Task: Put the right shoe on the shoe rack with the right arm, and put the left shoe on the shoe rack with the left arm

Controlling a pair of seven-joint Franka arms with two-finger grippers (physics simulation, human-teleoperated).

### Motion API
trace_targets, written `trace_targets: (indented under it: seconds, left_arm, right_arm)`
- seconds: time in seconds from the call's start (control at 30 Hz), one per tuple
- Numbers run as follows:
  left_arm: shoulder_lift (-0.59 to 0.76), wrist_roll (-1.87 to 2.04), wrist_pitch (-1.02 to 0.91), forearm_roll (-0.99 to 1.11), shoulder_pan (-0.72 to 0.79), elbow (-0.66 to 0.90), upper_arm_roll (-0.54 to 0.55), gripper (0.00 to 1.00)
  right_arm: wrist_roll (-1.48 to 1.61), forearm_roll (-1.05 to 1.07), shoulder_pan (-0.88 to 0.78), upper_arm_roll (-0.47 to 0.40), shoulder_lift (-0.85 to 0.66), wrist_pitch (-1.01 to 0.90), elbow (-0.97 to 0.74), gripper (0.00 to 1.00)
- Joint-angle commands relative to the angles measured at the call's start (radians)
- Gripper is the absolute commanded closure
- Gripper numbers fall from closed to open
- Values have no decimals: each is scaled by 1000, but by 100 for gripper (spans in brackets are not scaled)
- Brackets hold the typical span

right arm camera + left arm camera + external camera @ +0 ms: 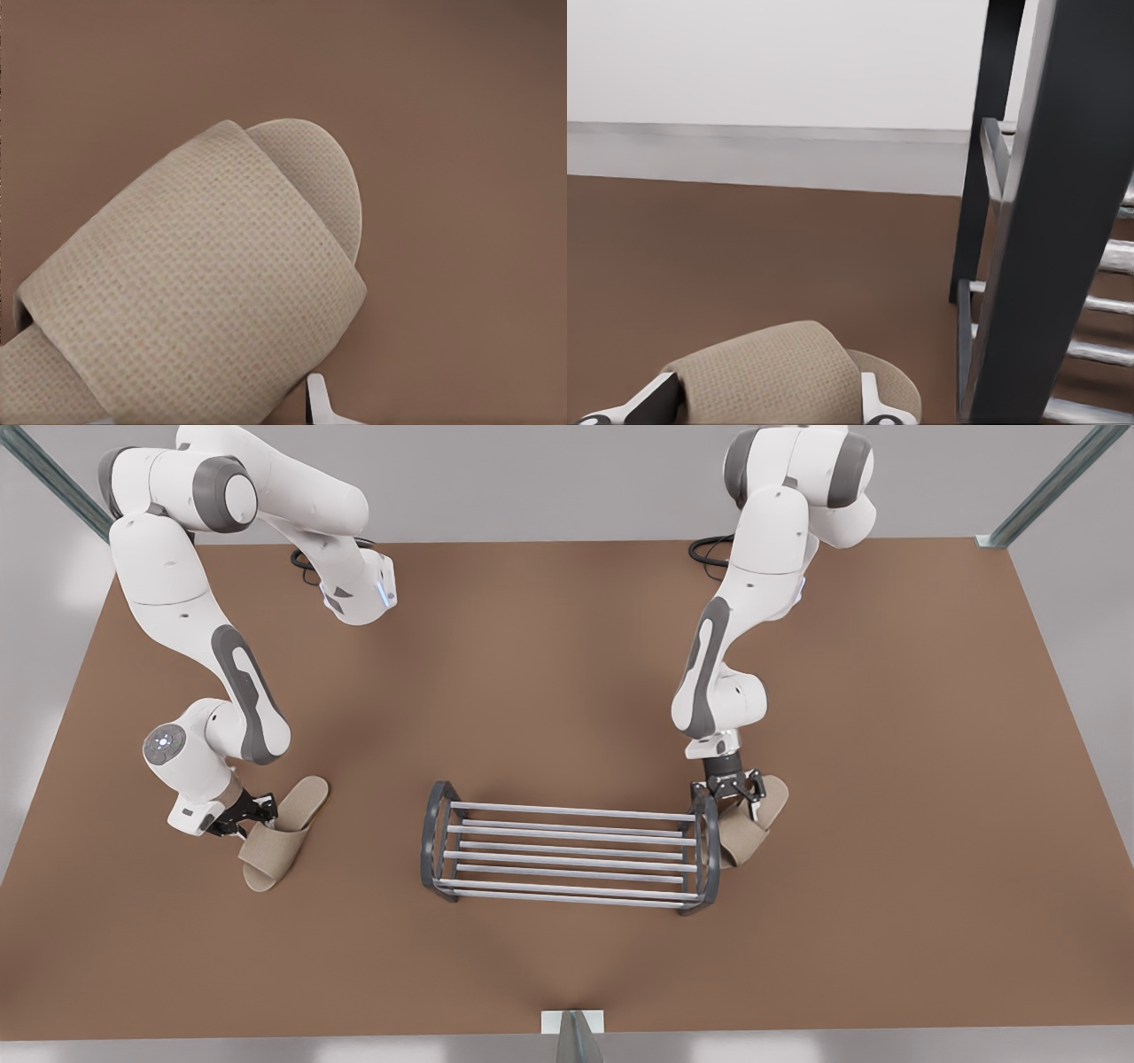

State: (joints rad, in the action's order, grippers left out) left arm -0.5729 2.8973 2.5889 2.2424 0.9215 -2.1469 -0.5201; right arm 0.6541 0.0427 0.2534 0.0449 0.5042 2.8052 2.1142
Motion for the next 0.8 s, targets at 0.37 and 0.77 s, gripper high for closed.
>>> trace_targets:
  seconds: [0.37,0.77]
  left_arm:
    - [-27,597,40,13,-12,7,2,0]
    - [-28,652,53,5,-32,7,2,23]
  right_arm:
    - [15,32,6,38,-9,-13,-10,39]
    - [10,66,-3,46,-16,-124,-80,79]
